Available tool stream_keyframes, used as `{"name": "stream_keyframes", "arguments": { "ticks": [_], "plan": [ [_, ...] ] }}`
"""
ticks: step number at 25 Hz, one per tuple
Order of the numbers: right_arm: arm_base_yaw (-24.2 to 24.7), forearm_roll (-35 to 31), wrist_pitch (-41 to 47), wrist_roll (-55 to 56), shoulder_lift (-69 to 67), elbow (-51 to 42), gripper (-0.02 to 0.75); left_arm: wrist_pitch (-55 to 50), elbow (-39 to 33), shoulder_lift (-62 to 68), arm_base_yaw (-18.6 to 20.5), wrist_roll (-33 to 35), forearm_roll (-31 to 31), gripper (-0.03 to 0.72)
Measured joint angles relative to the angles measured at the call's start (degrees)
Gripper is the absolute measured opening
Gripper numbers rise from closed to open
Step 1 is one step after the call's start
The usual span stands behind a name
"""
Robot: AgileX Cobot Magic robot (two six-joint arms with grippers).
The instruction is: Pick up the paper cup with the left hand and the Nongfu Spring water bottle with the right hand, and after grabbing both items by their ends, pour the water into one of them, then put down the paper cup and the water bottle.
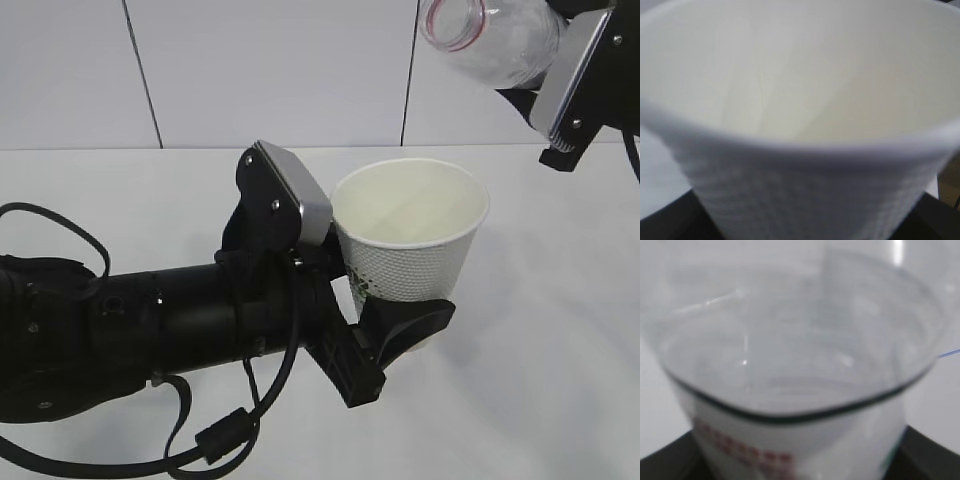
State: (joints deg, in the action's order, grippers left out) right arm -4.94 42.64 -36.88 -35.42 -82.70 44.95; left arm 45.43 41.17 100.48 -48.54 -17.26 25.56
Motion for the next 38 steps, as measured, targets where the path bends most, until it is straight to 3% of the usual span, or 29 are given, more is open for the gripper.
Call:
{"name": "stream_keyframes", "arguments": {
  "ticks": [38],
  "plan": [
    [0.00, -1.29, -2.32, -14.48, 0.00, 0.00, 0.503, -0.27, 0.00, 0.00, 0.00, 0.00, -1.07, 0.564]
  ]
}}
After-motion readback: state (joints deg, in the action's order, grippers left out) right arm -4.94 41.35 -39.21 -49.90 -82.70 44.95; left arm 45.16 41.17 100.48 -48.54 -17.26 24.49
